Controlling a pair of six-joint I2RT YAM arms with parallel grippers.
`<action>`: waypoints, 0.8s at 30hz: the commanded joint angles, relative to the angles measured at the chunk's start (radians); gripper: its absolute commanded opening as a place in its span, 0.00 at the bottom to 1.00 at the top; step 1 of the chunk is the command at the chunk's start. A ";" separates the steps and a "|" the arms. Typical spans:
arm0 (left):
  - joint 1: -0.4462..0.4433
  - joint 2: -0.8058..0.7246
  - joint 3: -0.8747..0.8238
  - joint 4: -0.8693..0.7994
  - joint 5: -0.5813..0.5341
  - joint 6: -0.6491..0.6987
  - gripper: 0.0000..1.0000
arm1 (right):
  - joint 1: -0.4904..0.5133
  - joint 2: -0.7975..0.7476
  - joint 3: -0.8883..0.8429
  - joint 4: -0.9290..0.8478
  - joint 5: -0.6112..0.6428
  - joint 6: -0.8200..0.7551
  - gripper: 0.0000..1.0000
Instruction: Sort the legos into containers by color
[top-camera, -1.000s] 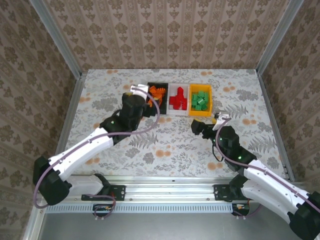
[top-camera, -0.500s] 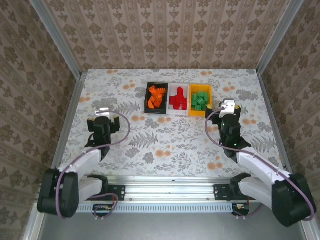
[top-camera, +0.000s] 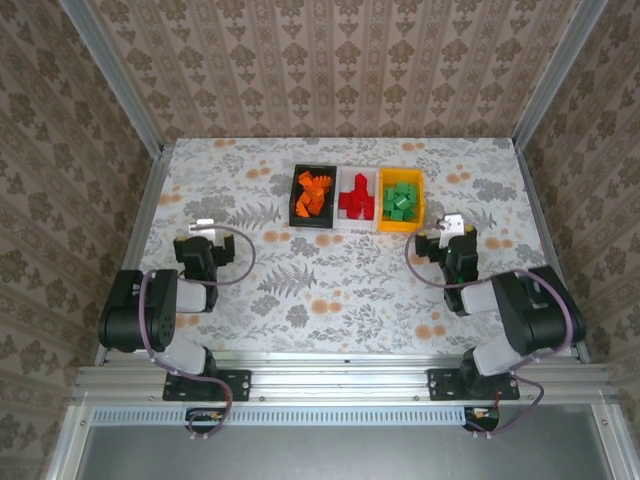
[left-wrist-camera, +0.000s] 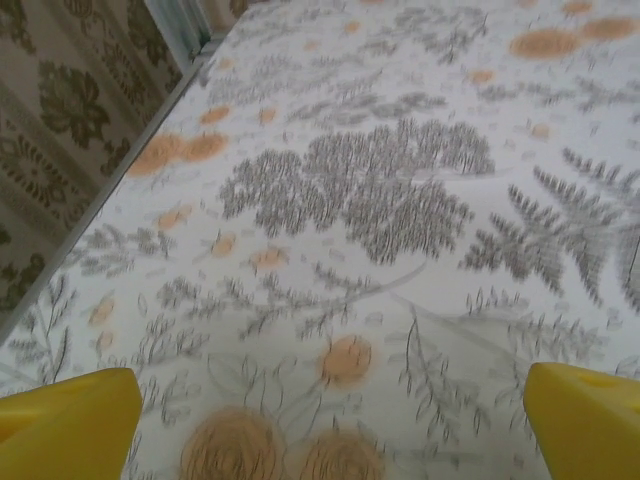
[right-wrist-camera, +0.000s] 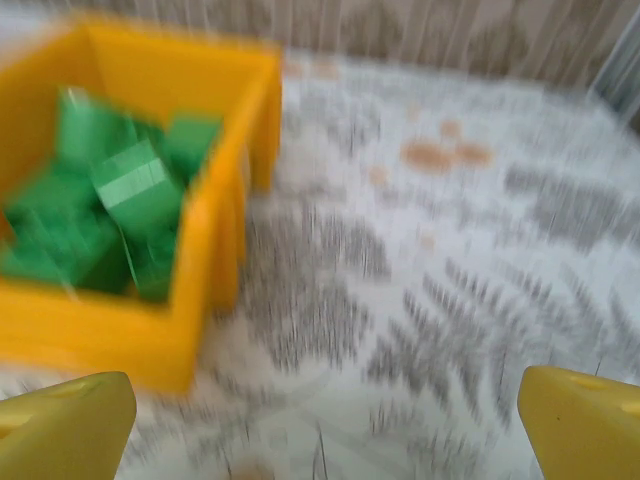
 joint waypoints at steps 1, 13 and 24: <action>0.017 -0.008 0.076 -0.052 0.079 -0.031 1.00 | -0.027 -0.043 0.064 -0.027 -0.074 0.049 1.00; 0.021 -0.010 0.074 -0.051 0.089 -0.029 1.00 | -0.086 -0.023 0.131 -0.128 -0.114 0.103 1.00; 0.031 -0.010 0.082 -0.067 0.110 -0.037 1.00 | -0.086 -0.023 0.131 -0.127 -0.113 0.103 1.00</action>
